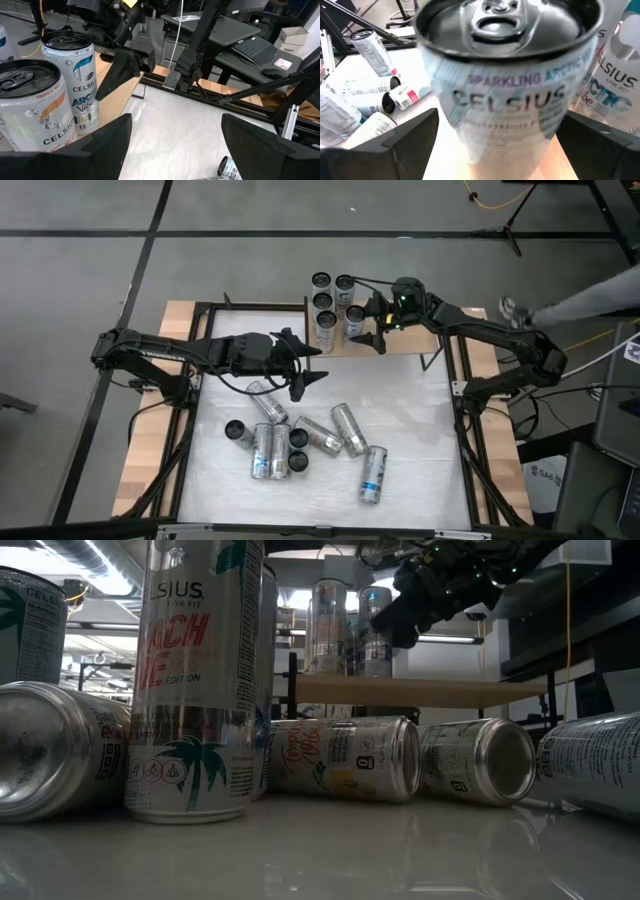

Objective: Place canned beverage on shelf
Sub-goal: Put the blue soda can on the shelf aligned with the other blue soda can

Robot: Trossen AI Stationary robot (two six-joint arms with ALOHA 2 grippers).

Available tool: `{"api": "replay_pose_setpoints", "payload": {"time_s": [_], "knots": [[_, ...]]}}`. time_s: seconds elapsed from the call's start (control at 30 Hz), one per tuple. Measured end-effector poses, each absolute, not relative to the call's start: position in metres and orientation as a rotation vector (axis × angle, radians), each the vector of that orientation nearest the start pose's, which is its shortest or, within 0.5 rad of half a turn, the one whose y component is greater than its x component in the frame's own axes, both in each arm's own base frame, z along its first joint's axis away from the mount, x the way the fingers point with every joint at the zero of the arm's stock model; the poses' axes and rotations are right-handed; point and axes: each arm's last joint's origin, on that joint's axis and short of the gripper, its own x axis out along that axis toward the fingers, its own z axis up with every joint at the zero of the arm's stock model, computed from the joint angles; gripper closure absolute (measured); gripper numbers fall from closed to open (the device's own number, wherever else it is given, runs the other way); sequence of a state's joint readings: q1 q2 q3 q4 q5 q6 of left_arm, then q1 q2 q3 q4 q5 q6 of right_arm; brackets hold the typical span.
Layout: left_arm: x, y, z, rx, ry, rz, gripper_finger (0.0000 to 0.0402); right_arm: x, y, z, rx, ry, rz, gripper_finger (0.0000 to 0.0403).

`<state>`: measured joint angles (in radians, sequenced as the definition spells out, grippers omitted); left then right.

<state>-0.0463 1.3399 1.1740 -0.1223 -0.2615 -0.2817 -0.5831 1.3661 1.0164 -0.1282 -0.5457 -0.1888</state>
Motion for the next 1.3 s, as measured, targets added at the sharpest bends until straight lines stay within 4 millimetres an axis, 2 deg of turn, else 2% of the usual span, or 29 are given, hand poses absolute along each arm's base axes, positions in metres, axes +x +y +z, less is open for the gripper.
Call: {"api": "replay_pose_setpoints", "payload": {"time_s": [0.47,0.73,0.83,0.93,1.07,1.3], "knots": [[0.303,-0.007,0.352,-0.234,0.253,0.252,0.0098,0.227,-0.141,0.309,0.039,0.515,-0.250,0.0026],[0.303,-0.007,0.352,-0.234,0.253,0.252,0.0098,0.214,-0.131,0.309,0.089,0.592,-0.239,0.0026],[0.303,-0.007,0.352,-0.234,0.253,0.252,0.0098,0.212,-0.129,0.305,0.201,0.628,-0.224,0.0026],[0.303,-0.007,0.352,-0.234,0.253,0.252,0.0098,0.213,-0.126,0.302,0.281,0.650,-0.229,0.0026],[0.303,-0.007,0.352,-0.234,0.253,0.252,0.0098,0.218,-0.118,0.299,0.231,0.696,-0.302,0.0037],[0.303,-0.007,0.352,-0.231,0.254,0.252,0.0098,0.233,-0.108,0.295,0.163,0.698,-0.323,0.0106]]}}
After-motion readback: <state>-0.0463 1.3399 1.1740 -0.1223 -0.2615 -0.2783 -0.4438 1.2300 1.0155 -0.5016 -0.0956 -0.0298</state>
